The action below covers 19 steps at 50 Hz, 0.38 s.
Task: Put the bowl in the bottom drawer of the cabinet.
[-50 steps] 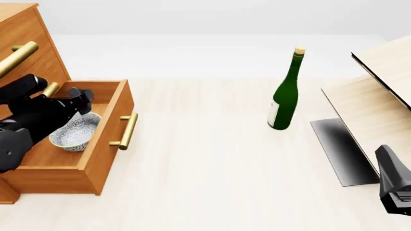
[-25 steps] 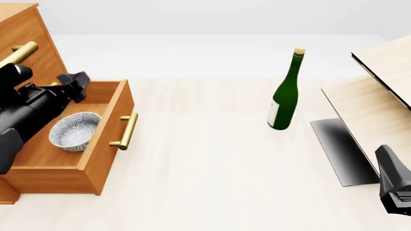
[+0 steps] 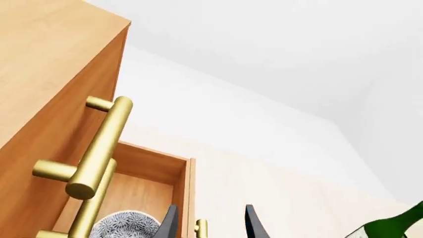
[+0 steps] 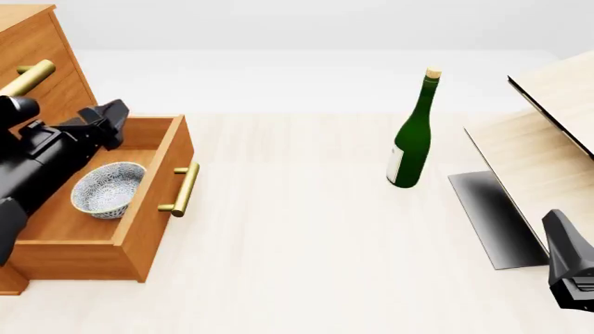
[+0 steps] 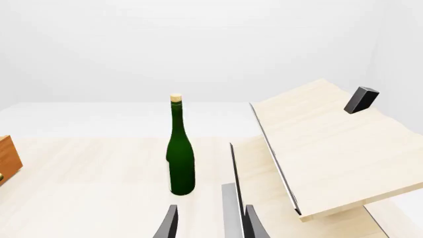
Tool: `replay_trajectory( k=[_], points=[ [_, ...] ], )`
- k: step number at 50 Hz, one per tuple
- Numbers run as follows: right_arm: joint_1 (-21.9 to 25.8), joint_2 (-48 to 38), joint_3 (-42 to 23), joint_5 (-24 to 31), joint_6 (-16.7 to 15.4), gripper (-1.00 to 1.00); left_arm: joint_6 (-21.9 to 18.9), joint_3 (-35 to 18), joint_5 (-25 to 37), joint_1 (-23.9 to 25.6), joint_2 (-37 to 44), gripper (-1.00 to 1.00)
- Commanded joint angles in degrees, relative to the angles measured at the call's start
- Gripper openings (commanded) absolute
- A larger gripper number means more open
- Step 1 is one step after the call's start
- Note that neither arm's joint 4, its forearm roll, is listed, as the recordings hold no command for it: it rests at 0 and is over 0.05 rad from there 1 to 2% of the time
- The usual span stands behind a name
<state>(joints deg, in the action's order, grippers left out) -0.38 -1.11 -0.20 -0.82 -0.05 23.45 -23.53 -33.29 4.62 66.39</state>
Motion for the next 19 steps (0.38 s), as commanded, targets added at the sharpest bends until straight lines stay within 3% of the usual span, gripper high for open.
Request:
replay_trajectory(
  k=[1,4,8,12,17,18,19],
  points=[
    [0.0,0.0,0.0,0.0,0.0,1.0,-1.19,1.74,-1.69,0.91,-2.06,1.0],
    [0.0,0.01,0.0,0.0,0.0,1.0,-2.07,2.47,-2.57,1.44,-3.1,1.0],
    [0.0,0.0,0.0,0.0,0.01,1.0,-7.71,4.16,-2.94,3.99,-8.74,1.0],
    [0.01,0.0,0.0,0.0,-0.02,1.0,-5.15,8.13,-4.82,2.4,-14.28,1.0],
    [0.0,-0.01,0.0,0.0,0.01,1.0,-5.33,11.83,-7.72,3.31,-16.96,1.0],
    [-0.01,-0.01,0.0,0.0,0.0,1.0,-5.24,9.62,-2.11,4.31,-21.51,1.0],
    [0.0,-0.01,0.0,0.0,0.0,1.0,-5.37,9.57,-1.44,4.12,-22.55,1.0]
  ],
)
